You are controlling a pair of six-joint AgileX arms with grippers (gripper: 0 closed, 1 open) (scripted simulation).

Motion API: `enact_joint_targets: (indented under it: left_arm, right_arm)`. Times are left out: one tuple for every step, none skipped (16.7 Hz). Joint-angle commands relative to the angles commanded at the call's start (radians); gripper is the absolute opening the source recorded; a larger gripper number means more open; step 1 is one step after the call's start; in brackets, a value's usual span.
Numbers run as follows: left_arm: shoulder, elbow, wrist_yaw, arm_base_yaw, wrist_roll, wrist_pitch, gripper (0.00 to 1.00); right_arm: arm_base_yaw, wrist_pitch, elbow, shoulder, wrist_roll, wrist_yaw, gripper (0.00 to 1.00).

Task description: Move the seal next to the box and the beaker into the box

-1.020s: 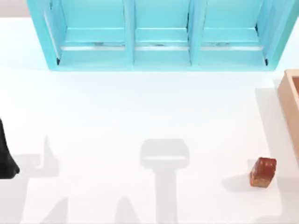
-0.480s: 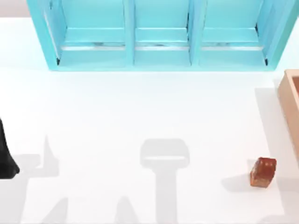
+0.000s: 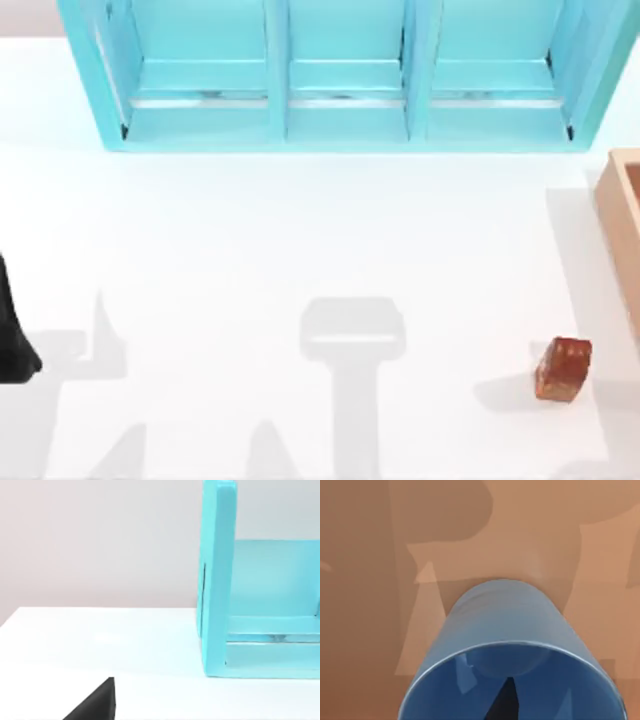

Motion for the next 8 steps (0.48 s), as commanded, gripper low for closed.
enact_joint_targets:
  left_arm:
    - [0.0, 0.0, 0.0, 0.0, 0.0, 0.0, 1.0]
    - [0.0, 0.0, 0.0, 0.0, 0.0, 0.0, 1.0]
    - [0.0, 0.0, 0.0, 0.0, 0.0, 0.0, 1.0]
    - [0.0, 0.0, 0.0, 0.0, 0.0, 0.0, 1.0]
    - [0.0, 0.0, 0.0, 0.0, 0.0, 0.0, 1.0]
    - [0.0, 0.0, 0.0, 0.0, 0.0, 0.0, 1.0]
    - [0.0, 0.0, 0.0, 0.0, 0.0, 0.0, 1.0]
    - [0.0, 0.0, 0.0, 0.0, 0.0, 0.0, 1.0]
  right_arm:
    - [0.0, 0.0, 0.0, 0.0, 0.0, 0.0, 0.9]
    - [0.0, 0.0, 0.0, 0.0, 0.0, 0.0, 0.98]
    - [0.0, 0.0, 0.0, 0.0, 0.0, 0.0, 1.0]
    - [0.0, 0.0, 0.0, 0.0, 0.0, 0.0, 1.0]
    - [0.0, 0.0, 0.0, 0.0, 0.0, 0.0, 1.0]
    - [0.0, 0.0, 0.0, 0.0, 0.0, 0.0, 1.0]
    - [0.0, 0.0, 0.0, 0.0, 0.0, 0.0, 1.0]
    - [0.0, 0.0, 0.0, 0.0, 0.0, 0.0, 1.0]
